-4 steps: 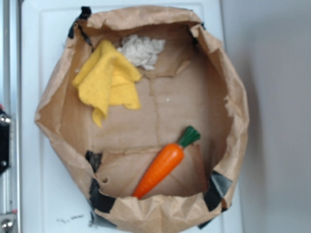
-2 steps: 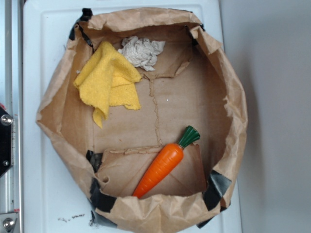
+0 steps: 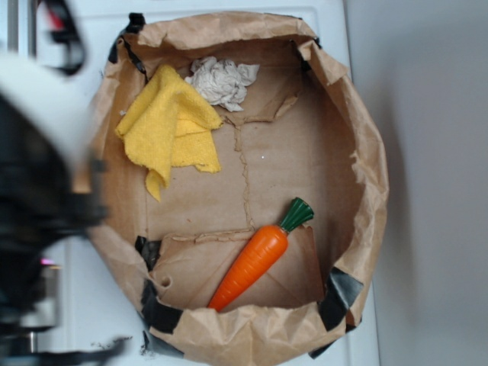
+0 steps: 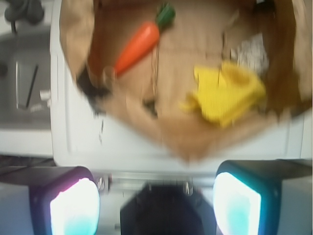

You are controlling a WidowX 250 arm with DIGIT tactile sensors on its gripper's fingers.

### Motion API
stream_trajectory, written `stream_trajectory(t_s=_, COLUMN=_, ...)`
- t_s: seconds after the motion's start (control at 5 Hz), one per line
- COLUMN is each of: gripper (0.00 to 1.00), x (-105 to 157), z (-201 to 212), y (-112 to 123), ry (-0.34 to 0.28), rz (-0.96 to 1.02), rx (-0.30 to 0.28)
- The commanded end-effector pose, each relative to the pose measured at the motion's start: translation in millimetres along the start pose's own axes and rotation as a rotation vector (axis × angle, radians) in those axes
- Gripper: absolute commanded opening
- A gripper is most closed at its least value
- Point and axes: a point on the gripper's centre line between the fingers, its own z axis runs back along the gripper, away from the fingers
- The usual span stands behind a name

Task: Grab the yellow cloth.

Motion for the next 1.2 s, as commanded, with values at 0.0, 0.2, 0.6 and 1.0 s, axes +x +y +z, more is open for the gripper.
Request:
stream_trajectory(t_s=0.0, gripper=1.00, x=45, z=-13, y=39, ry=-0.134, rz=-0.151, rx=0.068)
stream_trajectory(t_s=0.2, gripper=1.00, x=48, z=-36, y=63, ry=-0.128, rz=-0.227, rx=0.108)
stream_trajectory(t_s=0.6, gripper=1.00, x=53, z=-56, y=75, ry=-0.065, rz=-0.266, rx=0.175)
stream_trajectory(t_s=1.0, gripper=1.00, x=53, z=-56, y=75, ry=-0.065, rz=-0.266, rx=0.175)
